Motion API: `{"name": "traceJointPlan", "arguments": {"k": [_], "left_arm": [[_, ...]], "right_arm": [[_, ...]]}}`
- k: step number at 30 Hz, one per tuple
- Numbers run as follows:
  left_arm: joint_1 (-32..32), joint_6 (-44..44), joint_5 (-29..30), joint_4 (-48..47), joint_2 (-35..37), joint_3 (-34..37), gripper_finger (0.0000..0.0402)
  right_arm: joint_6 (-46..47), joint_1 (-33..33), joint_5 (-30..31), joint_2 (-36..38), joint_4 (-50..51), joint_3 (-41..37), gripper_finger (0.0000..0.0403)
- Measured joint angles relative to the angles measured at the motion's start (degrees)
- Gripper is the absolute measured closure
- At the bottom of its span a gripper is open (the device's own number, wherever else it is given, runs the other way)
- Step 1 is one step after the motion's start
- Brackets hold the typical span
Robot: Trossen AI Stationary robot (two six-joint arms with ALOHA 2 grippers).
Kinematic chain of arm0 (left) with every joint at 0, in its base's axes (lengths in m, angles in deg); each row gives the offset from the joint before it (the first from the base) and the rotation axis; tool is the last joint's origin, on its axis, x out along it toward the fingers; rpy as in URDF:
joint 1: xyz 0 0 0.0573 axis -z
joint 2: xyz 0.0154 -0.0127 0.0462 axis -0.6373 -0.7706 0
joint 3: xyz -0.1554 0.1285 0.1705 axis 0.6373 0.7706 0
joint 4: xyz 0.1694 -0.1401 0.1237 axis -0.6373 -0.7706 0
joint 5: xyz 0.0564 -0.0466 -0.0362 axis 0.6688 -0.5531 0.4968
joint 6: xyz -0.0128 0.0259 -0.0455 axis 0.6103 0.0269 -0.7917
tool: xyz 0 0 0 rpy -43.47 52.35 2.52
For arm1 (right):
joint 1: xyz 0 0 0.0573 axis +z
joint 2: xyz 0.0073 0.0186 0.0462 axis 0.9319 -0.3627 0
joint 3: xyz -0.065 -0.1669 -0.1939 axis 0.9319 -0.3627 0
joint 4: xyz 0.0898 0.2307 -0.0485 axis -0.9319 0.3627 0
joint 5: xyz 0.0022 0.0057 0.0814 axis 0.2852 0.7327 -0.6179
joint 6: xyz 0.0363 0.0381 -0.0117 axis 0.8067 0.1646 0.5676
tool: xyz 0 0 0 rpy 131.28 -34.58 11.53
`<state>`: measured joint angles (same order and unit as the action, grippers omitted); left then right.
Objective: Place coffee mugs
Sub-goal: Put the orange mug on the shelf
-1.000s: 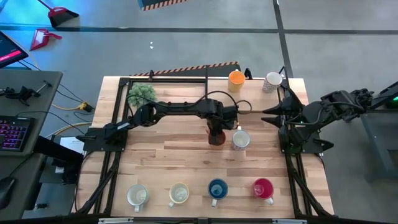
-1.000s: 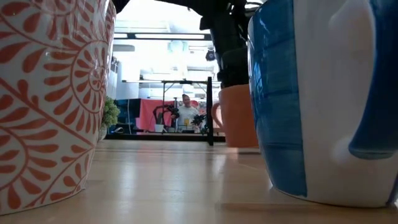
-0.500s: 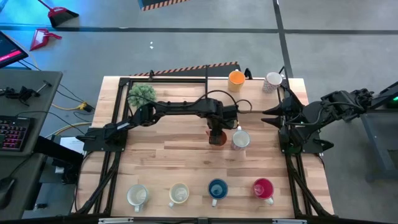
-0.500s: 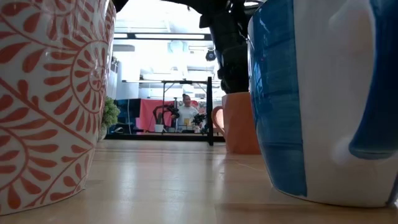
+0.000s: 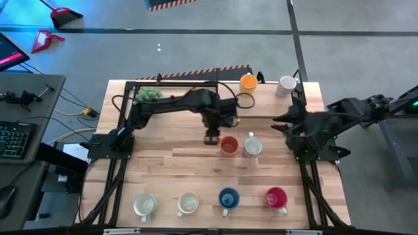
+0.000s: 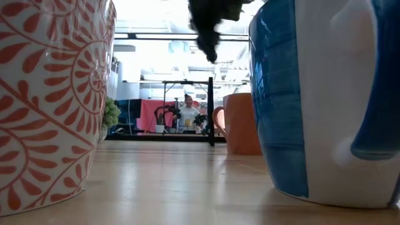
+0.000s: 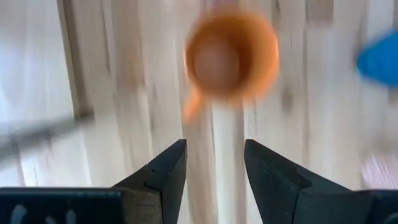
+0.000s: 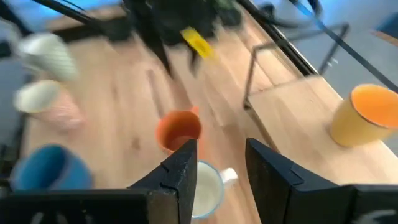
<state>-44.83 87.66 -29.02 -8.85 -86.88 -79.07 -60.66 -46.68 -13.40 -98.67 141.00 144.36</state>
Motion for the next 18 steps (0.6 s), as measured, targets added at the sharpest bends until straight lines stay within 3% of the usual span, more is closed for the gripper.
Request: {"name": "traceJointPlan", "arguments": {"k": [3, 7, 14, 18], "left_arm": [[-0.32, -0.34, -0.11, -5.94, 2.05, 0.87, 0.0254], [-0.87, -1.06, -2.08, -5.97, 10.79, 9.54, 0.0258], [-1.66, -8.35, -1.48, -0.77, 33.99, 33.72, 0.0269], [0.35, -14.12, -2.07, 13.70, 48.54, 51.00, 0.0274]], "right_arm": [[-0.87, -1.67, 0.06, -4.46, -0.96, -0.03, 0.0286], [-4.66, -2.91, -0.08, -8.75, -3.06, -0.04, 0.0286], [-13.55, -3.33, -0.51, -9.54, -11.87, -0.04, 0.0286], [-16.48, -4.07, -1.62, -9.26, -15.82, -0.04, 0.0286]]}}
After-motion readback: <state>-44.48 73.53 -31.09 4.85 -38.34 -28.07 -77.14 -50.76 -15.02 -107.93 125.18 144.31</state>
